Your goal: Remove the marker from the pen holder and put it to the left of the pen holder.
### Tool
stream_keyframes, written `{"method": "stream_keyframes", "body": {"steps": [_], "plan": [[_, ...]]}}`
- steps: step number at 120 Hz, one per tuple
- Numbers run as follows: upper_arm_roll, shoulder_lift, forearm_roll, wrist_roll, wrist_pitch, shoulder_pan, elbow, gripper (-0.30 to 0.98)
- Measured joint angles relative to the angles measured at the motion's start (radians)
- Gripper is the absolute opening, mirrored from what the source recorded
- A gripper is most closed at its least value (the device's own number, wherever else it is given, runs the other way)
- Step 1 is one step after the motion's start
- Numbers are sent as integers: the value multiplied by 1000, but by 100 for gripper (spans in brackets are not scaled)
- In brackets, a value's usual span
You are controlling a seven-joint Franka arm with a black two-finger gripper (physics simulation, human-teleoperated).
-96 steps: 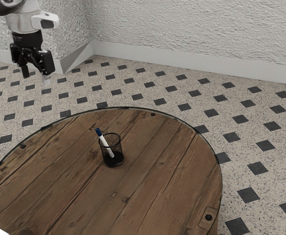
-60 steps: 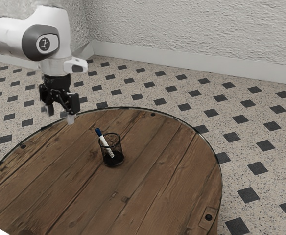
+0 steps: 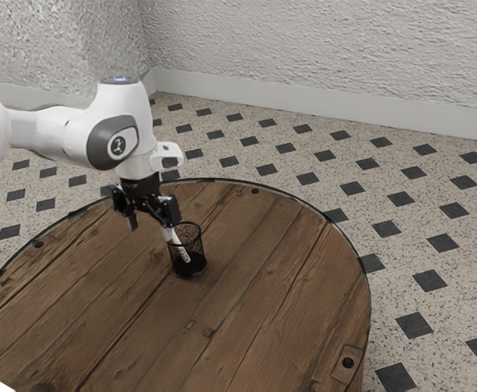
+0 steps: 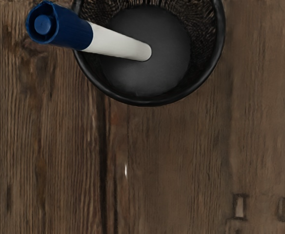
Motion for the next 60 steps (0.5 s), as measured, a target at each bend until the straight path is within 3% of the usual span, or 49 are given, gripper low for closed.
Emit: {"method": "stream_keyframes", "body": {"steps": [60], "plan": [[5,213,-21,-9,138,35,180,69]]}}
